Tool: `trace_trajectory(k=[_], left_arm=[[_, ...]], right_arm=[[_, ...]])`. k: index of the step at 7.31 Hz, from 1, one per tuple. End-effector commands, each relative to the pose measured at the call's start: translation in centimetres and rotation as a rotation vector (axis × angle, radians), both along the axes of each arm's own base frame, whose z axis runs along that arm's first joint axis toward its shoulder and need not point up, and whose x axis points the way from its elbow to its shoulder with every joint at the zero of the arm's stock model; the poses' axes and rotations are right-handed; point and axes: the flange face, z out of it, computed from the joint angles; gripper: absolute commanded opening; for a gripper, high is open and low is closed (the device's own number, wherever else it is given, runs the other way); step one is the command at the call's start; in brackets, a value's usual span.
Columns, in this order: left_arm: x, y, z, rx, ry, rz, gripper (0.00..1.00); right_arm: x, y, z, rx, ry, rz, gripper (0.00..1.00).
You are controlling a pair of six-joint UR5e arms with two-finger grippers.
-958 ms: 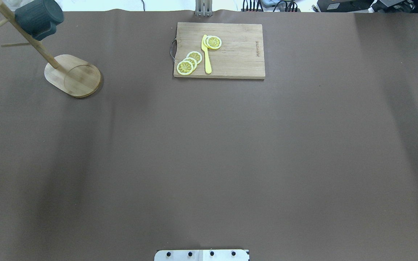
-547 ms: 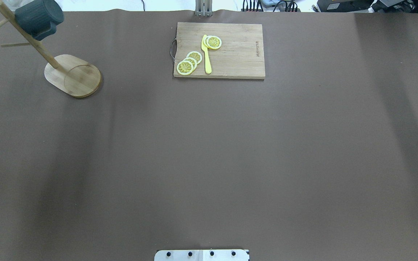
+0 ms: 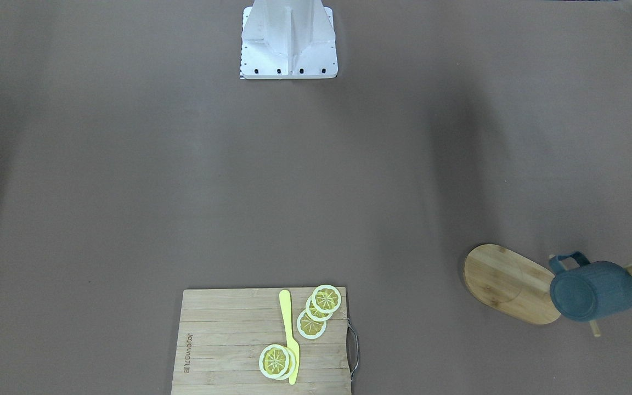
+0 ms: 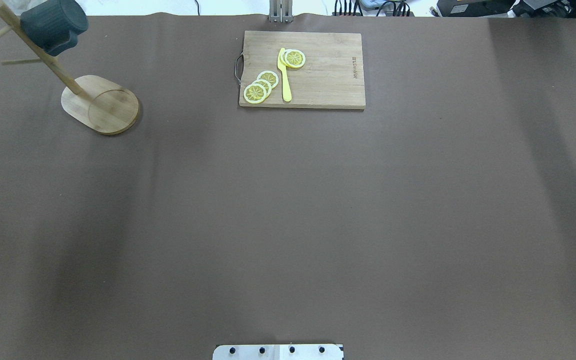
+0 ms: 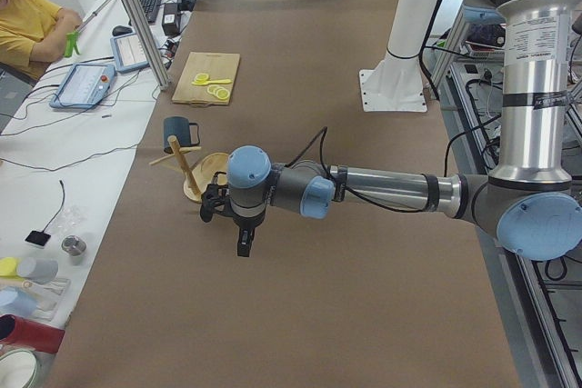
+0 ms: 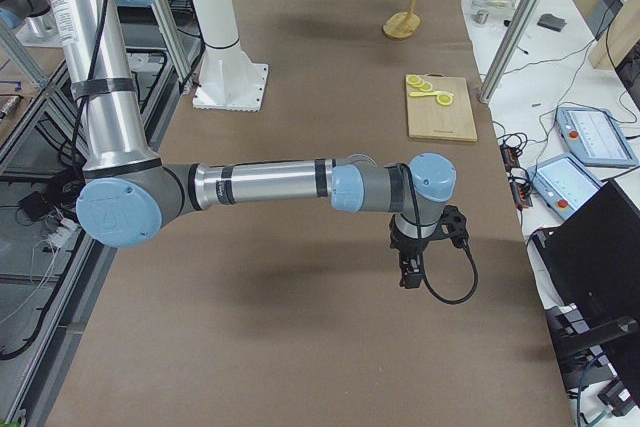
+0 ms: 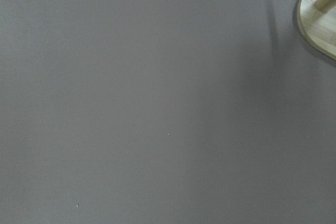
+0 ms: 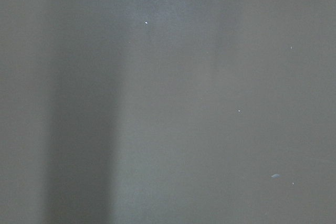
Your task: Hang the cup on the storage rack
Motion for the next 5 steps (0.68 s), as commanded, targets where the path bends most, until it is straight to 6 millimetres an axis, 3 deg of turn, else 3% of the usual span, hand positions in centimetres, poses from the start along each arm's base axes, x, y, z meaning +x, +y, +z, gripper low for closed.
trace_trajectory(k=[1,3,5], left_arm=[[0.0,0.0,0.8,-0.015,0.001,-0.001,0.98],[0.0,0.1,1.6,-0.045,-0.003,-0.006,0.98],[0.0,0.7,2.9,-0.097,0.000,-0.007,0.98]], right_arm=[[0.4,0.0,-0.4,-0.008,0.017,0.005,1.00],[0.7,-0.1,-0.4,-0.003,0.054,0.005,1.00],[-0.3,-0.2,-0.3,-0.005,0.047,-0.010,1.00]])
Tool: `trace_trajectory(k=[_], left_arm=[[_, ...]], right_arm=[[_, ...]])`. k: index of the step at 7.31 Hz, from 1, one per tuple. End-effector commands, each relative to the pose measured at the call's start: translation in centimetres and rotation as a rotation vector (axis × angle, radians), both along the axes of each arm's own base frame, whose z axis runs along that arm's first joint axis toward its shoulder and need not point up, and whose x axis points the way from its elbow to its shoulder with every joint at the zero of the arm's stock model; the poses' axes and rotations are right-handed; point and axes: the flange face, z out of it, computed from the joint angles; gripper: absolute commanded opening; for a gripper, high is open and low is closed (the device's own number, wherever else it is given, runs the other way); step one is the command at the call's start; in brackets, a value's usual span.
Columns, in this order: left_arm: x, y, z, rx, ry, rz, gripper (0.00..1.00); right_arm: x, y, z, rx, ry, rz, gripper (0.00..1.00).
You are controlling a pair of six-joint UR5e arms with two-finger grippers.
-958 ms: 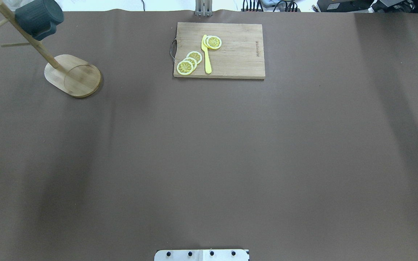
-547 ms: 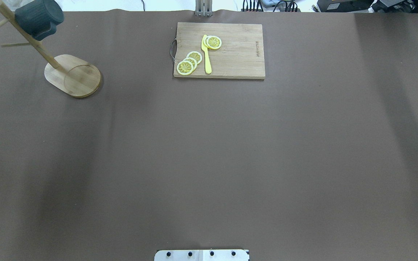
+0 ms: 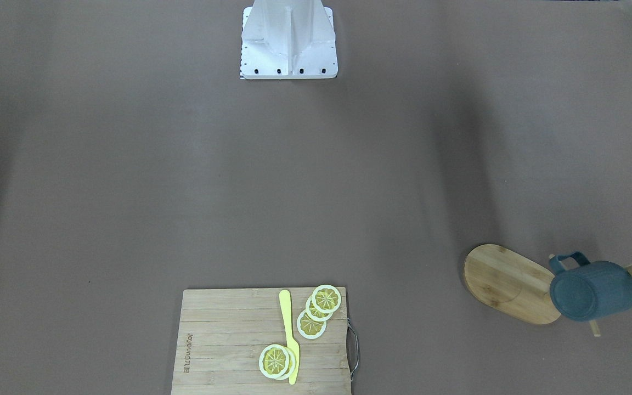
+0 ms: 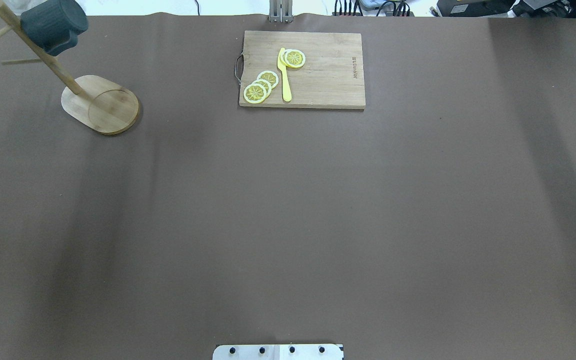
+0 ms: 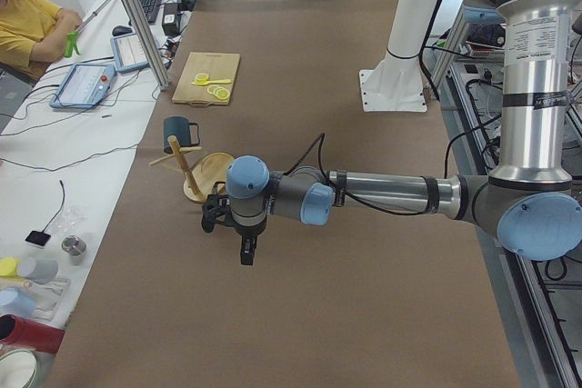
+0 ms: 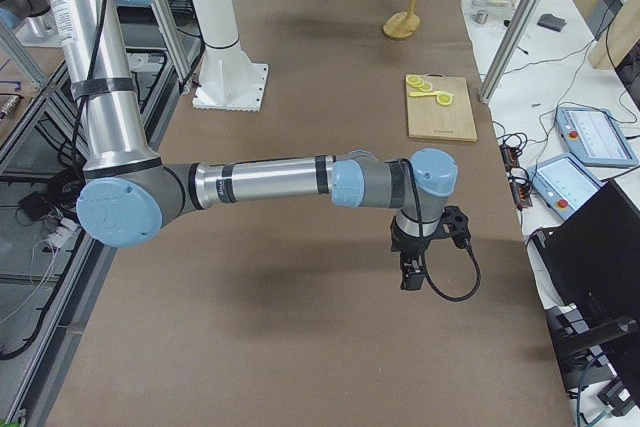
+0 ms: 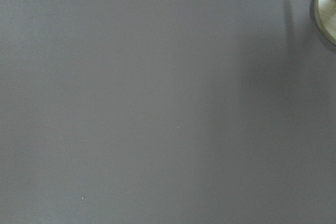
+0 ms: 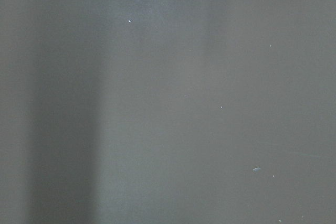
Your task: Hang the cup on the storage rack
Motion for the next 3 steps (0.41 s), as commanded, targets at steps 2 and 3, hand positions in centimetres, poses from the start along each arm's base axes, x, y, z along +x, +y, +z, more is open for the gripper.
trace_trajectory(k=[2,3], left_arm=[[0.34,0.64,0.77,-0.129,0.059,0.006,0.98],[0.40,0.53,1.14,-0.132,0.056,0.008,0.98]], right_arm=[[-1.31,-0.28,-0.18,-0.001,-0.005,-0.020,1.00],[-1.31,-0.26,-0.16,-0.002,-0.005,-0.020,1.00]])
